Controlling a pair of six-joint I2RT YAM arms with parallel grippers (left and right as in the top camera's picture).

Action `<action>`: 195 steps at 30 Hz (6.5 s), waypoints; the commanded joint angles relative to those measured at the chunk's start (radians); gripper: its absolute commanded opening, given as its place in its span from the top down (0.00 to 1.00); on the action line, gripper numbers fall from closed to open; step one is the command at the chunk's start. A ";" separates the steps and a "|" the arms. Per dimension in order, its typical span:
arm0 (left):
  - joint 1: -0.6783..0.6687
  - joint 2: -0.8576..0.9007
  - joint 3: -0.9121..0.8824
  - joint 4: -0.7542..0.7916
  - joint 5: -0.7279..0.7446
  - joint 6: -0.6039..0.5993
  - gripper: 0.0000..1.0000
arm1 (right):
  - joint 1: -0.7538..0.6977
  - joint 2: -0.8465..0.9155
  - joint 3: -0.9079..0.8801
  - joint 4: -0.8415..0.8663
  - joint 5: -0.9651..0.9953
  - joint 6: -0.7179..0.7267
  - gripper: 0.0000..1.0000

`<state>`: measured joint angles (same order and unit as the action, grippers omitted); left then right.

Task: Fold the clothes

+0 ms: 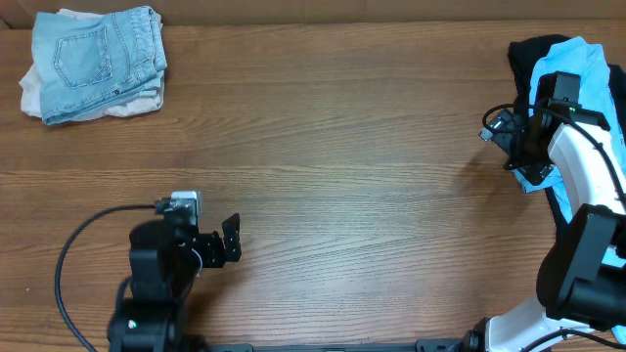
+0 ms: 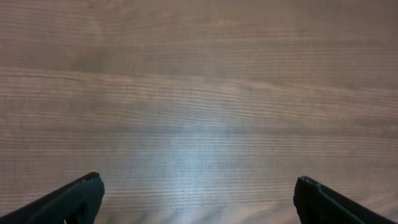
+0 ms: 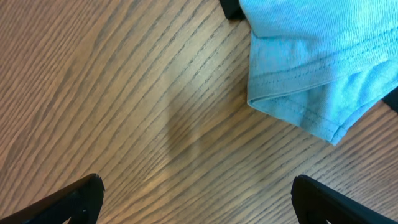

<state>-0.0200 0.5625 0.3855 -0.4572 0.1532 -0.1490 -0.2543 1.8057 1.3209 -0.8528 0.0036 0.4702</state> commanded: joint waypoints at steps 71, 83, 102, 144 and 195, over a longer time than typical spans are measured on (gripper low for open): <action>0.019 -0.558 -0.381 0.380 -0.135 0.044 0.00 | 0.002 -0.019 0.021 0.005 0.030 -0.007 0.00; 0.019 -0.558 -0.381 0.380 -0.135 0.045 0.00 | 0.090 -0.410 -0.173 0.180 0.078 -0.007 0.00; 0.019 -0.558 -0.381 0.380 -0.135 0.045 0.00 | 0.153 -1.282 -1.137 0.840 0.024 0.003 0.00; 0.019 -0.558 -0.381 0.380 -0.135 0.045 0.00 | 0.249 -1.804 -1.306 0.795 -0.087 -0.259 0.00; 0.019 -0.558 -0.381 0.380 -0.135 0.045 0.00 | 0.254 -1.803 -1.313 0.778 -0.118 -0.366 0.00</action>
<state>-0.0059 0.0151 0.0086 -0.0753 0.0250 -0.1234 -0.0059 0.0128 0.0185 -0.0795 -0.1234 0.1078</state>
